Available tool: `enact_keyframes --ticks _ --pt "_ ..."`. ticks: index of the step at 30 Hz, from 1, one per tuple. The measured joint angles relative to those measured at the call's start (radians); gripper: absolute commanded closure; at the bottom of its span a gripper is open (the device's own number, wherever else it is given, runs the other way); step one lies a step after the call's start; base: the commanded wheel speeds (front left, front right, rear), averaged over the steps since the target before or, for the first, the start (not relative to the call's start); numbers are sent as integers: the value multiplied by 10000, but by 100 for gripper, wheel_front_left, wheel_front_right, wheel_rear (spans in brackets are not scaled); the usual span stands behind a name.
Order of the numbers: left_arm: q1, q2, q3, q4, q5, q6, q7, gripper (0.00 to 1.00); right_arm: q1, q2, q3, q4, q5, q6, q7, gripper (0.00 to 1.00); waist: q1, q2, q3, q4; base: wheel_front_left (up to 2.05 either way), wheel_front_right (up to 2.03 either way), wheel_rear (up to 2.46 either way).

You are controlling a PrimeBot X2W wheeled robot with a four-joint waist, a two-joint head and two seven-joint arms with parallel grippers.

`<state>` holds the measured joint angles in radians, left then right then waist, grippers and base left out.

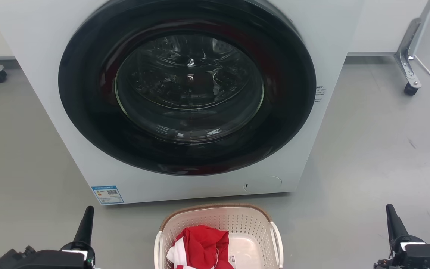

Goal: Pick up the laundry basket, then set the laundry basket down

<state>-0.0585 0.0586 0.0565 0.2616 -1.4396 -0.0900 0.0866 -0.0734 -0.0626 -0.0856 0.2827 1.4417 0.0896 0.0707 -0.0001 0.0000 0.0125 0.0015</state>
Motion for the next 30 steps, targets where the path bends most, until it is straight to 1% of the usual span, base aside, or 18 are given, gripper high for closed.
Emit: enact_keyframes --ticks 11,13,30 --pt "-184 -127 328 272 -1406 -263 245 100 -181 163 -437 144 1455 267 385 100 0 0 -104 -15 0 0 0" --pt "-209 -151 336 274 -1563 -332 272 100 -189 167 -462 148 1540 311 428 100 0 1 -108 -16 0 0 0" --pt "-209 -161 341 301 -1611 -332 272 100 -189 182 -470 155 1540 311 428 100 0 0 -108 -16 0 0 0"
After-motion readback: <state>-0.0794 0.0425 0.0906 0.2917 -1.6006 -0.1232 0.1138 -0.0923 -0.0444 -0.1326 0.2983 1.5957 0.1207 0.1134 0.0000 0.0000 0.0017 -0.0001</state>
